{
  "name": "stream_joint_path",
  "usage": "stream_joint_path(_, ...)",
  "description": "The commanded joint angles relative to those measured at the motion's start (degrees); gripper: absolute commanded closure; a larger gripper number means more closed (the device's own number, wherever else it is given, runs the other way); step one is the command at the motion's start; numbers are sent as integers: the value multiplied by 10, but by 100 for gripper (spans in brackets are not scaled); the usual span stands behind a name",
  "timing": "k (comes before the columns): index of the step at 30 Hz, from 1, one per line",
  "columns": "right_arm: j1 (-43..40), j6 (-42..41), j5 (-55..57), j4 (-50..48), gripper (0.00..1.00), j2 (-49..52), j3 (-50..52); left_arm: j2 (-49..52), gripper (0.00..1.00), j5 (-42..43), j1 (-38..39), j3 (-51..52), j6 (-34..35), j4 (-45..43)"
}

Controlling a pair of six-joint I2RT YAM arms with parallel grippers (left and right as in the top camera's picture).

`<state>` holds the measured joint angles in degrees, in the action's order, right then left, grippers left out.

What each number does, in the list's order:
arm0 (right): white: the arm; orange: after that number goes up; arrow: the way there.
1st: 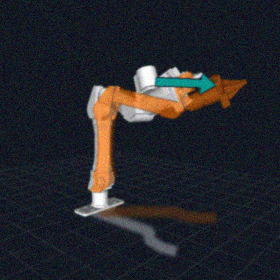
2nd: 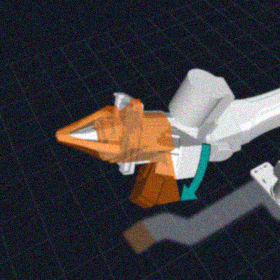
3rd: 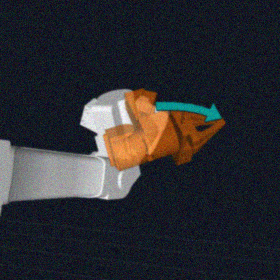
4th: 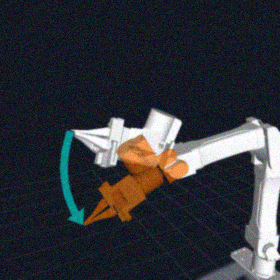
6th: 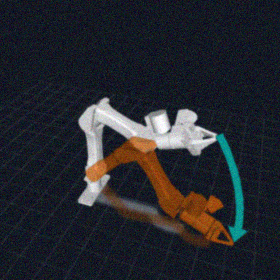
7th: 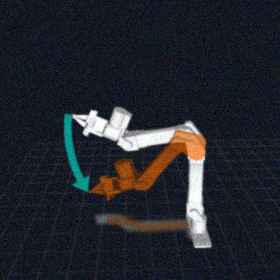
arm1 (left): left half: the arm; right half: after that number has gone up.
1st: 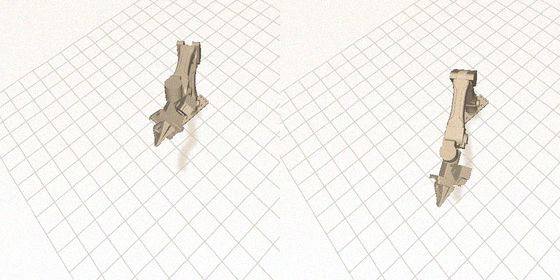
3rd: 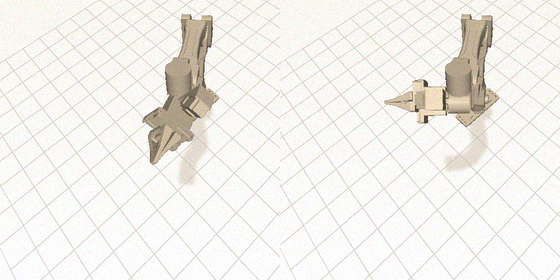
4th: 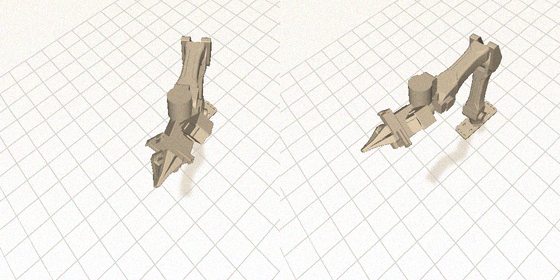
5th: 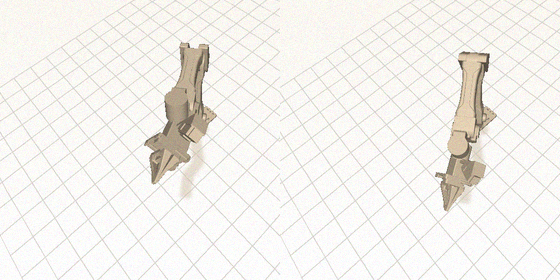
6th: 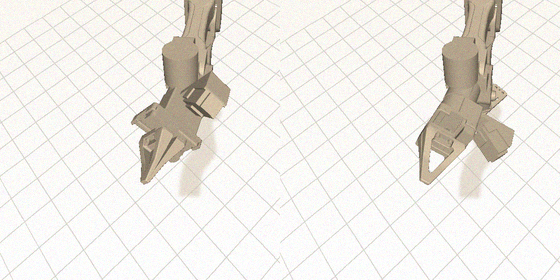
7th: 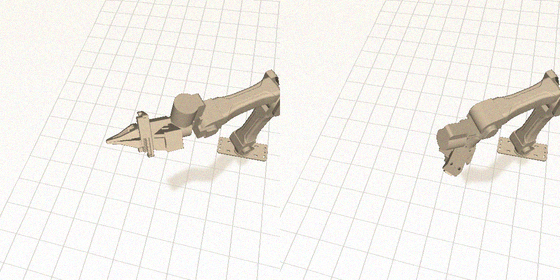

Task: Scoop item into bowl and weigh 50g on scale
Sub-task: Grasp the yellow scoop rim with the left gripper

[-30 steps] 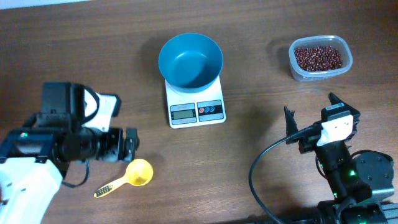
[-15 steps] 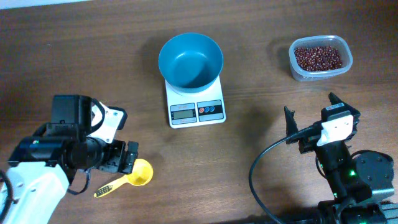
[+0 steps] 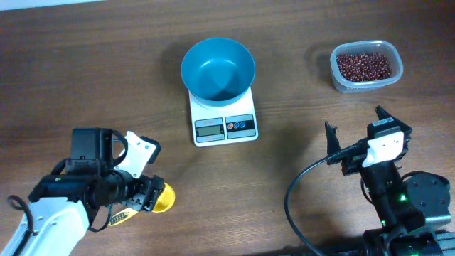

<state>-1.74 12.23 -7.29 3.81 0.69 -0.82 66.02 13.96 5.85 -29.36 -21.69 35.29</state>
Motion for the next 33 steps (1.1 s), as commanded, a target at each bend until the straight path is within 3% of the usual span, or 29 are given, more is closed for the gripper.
stream_joint_path(1,-1,-2,5,0,1,-3,5,0,33,13,2,5,-7,3)
stream_joint_path(3,-1,-2,5,0,1,-3,5,0,37,13,2,5,-7,3)
stream_joint_path(6,-1,-2,5,0,1,-3,5,0,33,15,2,5,-7,1)
stream_joint_path(12,-1,-2,5,0,1,-3,5,0,46,15,2,23,-7,-21)
stream_joint_path(16,-1,-2,5,0,1,-3,5,0,43,40,2,57,-7,-72)
stream_joint_path(17,-1,-2,5,0,1,-3,5,0,52,41,2,61,-7,-77)
stream_joint_path(21,-1,-2,5,0,1,-3,5,0,64,45,2,61,-7,-83)
stream_joint_path(22,-1,-2,5,0,1,-3,5,0,73,59,2,61,-7,-90)
stream_joint_path(23,-1,-2,5,0,1,-3,5,0,95,80,2,61,-7,-101)
stream_joint_path(24,-1,-2,5,0,1,-3,5,0,100,87,2,61,-7,-104)
stream_joint_path(27,-1,-2,5,0,1,-3,5,0,100,93,2,61,-7,-119)
stream_joint_path(32,-1,-2,5,0,1,-3,5,0,100,95,1,61,136,-152)
stream_joint_path(33,-1,-2,5,0,1,-3,5,0,100,87,1,61,199,-158)
